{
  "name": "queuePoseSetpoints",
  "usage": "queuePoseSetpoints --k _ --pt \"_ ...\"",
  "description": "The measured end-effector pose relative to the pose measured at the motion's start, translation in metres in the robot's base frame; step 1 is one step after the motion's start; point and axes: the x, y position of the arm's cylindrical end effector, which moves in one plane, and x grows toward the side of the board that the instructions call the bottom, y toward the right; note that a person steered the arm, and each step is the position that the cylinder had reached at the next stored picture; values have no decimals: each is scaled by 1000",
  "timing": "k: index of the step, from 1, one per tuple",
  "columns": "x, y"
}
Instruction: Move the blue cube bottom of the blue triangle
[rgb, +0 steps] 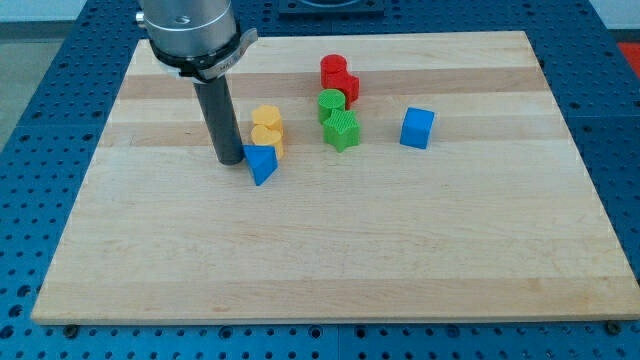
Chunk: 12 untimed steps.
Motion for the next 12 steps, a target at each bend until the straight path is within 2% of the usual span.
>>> queuePoseSetpoints --k 4,6,7,8,10,11,12 --pt "1 4" --pt "75 1" --pt "81 40" --pt "81 127" --pt "68 245" --pt "55 290" --pt "24 306"
